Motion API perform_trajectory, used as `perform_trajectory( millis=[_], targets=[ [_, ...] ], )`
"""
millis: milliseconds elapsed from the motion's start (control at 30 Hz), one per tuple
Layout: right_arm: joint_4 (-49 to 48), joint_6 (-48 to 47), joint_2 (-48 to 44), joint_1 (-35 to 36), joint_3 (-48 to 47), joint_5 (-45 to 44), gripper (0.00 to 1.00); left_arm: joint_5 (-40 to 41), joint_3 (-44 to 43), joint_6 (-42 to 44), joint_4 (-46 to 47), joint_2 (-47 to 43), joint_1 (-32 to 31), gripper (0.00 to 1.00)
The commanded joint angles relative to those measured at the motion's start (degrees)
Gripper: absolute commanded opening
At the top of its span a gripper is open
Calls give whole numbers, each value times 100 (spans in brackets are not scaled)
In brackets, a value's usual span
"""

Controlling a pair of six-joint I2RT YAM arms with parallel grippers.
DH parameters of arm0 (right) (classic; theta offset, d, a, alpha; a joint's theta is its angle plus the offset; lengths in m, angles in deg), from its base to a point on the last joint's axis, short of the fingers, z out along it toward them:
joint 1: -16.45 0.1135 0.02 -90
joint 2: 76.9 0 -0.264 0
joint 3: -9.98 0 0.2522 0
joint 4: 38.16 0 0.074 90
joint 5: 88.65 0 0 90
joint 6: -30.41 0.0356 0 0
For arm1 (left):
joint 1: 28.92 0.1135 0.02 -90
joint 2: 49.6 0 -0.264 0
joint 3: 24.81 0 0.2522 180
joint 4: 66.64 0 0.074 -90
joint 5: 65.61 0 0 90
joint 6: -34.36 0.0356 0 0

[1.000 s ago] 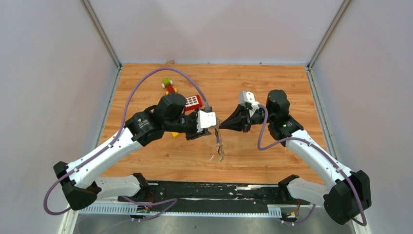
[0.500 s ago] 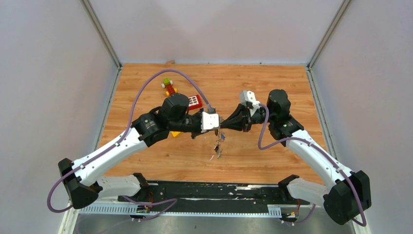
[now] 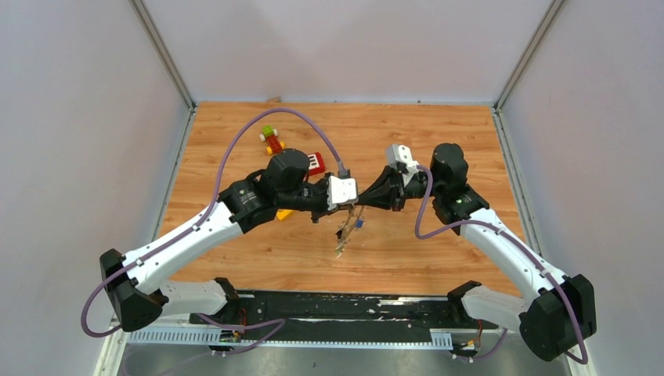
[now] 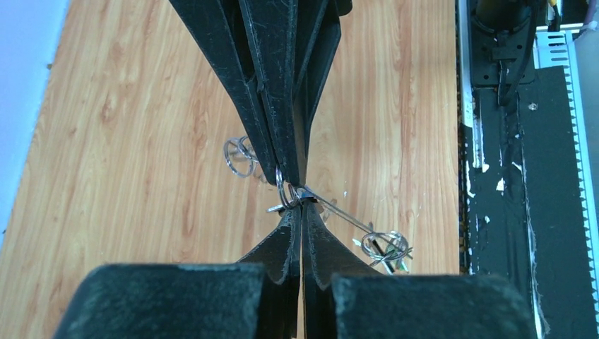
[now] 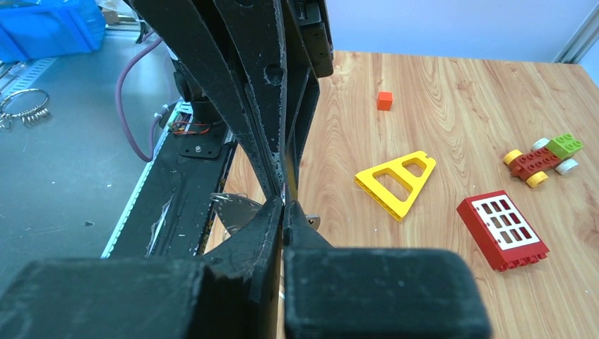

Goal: Put the keys on the keyring

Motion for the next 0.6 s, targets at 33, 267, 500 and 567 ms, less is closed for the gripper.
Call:
perform_trajectory(
  millis=[33, 267, 500, 567],
  targets=[
    [-338, 37, -119, 6, -86, 86, 0, -160, -160, -272, 134, 165, -4, 0],
    [-133, -190, -162, -2, -97, 51, 0, 97, -267, -104, -18, 80, -4, 13],
    [-37, -296, -133, -25, -115, 77, 0, 309, -153, 197, -78, -316, -4, 36],
    [-21, -310, -113, -20, -125, 107, 0, 332, -145, 258, -24, -400, -4, 41]
  ],
)
